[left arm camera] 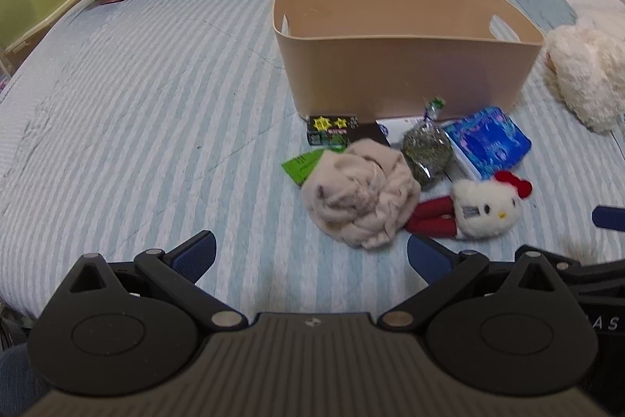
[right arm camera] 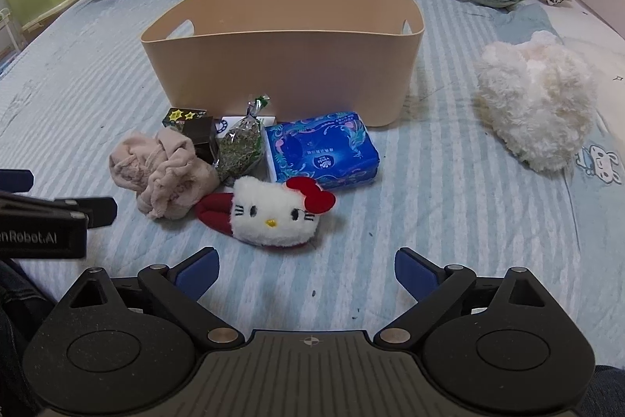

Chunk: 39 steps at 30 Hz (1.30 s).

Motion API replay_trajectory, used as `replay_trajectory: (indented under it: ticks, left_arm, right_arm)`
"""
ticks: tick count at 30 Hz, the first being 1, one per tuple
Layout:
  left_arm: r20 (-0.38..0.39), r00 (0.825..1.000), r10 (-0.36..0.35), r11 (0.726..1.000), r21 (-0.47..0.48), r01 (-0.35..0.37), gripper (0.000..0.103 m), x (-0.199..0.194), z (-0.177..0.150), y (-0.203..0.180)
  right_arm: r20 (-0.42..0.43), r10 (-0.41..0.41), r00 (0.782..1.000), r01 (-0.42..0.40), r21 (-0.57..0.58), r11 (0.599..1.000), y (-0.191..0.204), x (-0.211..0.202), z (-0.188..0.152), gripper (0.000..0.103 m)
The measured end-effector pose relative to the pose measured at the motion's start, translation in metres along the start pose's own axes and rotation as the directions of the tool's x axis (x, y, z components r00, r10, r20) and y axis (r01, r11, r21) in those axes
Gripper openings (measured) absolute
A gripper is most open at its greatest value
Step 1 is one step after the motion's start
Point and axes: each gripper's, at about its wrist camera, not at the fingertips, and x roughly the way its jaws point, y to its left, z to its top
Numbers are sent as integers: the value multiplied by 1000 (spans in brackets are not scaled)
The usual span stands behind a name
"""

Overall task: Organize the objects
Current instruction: 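Move both grippers toward the items in front of the beige basket, then grasp the beige cloth with the left gripper while the right grasps the Hello Kitty plush, drop both in basket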

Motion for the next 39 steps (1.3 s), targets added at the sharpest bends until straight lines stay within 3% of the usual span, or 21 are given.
replay_trajectory:
  ticks: [12, 17, 20, 23, 27, 33, 39]
  left_arm:
    - [-25, 1000, -12, 1000, -5, 12, 103, 55, 25, 2]
    - [-38, 995, -94, 995, -43, 93, 102, 70, 29, 7]
    - [-56, 981, -186, 980, -76, 181, 78, 75, 29, 9]
    - [-63, 965, -253, 964, -99, 246, 57, 77, 29, 8]
    - [-53, 958, -281, 957, -91, 275, 31, 73, 27, 5]
    - [-41, 962, -270, 960, -89, 266, 21, 54, 22, 5]
    - [24, 970, -242, 967, -76, 243, 21, 20, 23, 12]
  right_arm:
    - [-55, 30, 998, -28, 47, 999, 3, 45, 19, 94]
    - [-81, 42, 996, -38, 53, 998, 7, 66, 24, 87]
    - [-94, 51, 994, -46, 52, 998, 9, 76, 25, 79]
    - [-101, 89, 991, -82, 71, 994, 7, 82, 25, 58]
    - [-84, 99, 992, -92, 77, 993, 5, 76, 22, 56]
    - [-38, 114, 993, -110, 99, 989, -3, 50, 18, 55]
    - [54, 109, 993, -114, 112, 987, -16, 10, 28, 55]
